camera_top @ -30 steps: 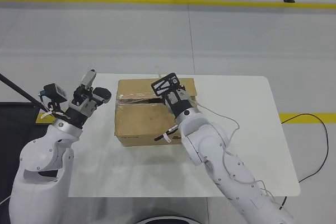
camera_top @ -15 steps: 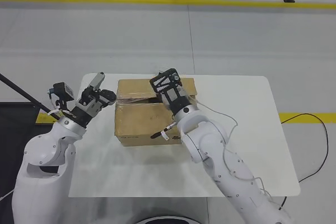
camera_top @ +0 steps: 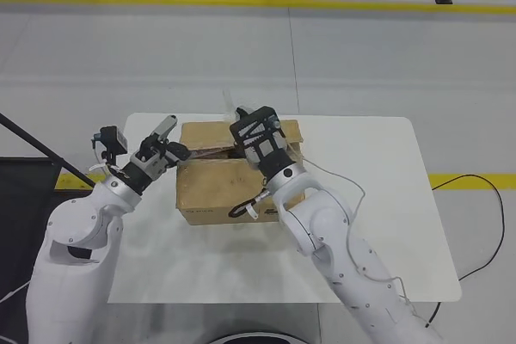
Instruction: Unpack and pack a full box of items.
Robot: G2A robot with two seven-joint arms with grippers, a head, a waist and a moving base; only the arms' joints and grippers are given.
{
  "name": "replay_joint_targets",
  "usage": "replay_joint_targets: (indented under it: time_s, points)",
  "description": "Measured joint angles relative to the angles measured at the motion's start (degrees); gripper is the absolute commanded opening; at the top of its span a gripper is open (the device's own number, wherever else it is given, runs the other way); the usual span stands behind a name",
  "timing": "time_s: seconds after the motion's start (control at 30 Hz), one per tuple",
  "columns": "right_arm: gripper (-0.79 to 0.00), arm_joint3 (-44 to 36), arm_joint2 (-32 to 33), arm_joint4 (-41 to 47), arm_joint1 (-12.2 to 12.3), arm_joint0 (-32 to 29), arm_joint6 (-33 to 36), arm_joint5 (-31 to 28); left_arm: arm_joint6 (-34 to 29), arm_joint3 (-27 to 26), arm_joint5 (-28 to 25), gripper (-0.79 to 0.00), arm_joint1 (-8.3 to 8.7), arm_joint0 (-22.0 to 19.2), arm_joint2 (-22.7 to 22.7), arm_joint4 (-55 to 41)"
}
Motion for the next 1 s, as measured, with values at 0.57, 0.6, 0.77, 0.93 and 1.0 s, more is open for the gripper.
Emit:
replay_joint_targets:
  time_s: [0.57,0.6,0.77,0.93,1.0]
  points:
    - [-0.785,1.29,0.9,1.08,-0.94,-0.26,0.22,-1.41,1.35,2.78,2.56,0.0,0.3,-4.92,2.64,-0.28]
    - [-0.785,1.22,0.99,1.06,-0.98,-0.36,0.23,-1.53,1.81,3.82,2.91,0.0,0.24,-5.79,3.45,-0.09]
    - [-0.785,0.68,1.45,0.68,-1.08,-0.99,0.29,-2.01,1.86,7.13,3.75,0.0,0.18,-8.17,5.67,0.72]
    - [-0.785,0.26,1.79,0.4,-1.21,-1.51,-0.3,-2.61,1.2,8.84,3.76,0.0,0.3,-8.66,6.67,1.8]
    - [-0.785,0.17,1.83,0.33,-1.28,-1.63,-0.58,-2.94,1.26,9.41,3.86,0.0,0.35,-8.76,6.97,2.34]
